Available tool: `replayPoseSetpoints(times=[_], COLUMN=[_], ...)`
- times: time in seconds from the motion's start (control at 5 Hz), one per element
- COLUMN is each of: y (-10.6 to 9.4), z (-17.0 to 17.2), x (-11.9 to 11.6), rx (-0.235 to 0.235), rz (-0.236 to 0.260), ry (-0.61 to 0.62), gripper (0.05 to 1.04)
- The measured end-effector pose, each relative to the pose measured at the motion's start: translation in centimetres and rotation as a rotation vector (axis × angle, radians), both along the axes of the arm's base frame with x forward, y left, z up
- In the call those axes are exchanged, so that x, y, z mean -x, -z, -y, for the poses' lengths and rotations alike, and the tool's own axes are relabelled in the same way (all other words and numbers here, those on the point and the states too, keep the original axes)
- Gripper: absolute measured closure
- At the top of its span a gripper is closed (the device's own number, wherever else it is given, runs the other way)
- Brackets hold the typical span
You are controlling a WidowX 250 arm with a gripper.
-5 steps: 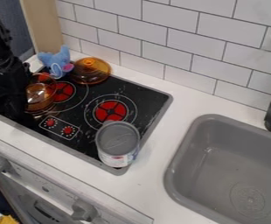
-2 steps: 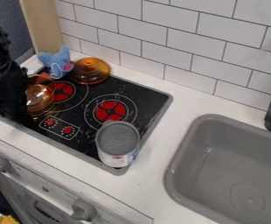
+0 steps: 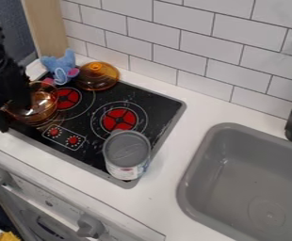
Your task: Picked up orange object and moved it to the bottom left burner
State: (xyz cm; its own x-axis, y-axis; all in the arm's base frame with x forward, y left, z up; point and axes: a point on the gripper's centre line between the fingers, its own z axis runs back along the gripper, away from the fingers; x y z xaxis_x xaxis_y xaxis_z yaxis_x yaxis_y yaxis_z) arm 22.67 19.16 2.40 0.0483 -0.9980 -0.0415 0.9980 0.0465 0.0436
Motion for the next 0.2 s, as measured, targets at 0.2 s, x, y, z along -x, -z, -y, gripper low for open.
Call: replayPoseSetpoints(times=[0.2], y=[-1.76], z=[0.05], x=[-0.19], rx=[-0.012], rz=[0.034], ry=[0.007], gripper=[0.077])
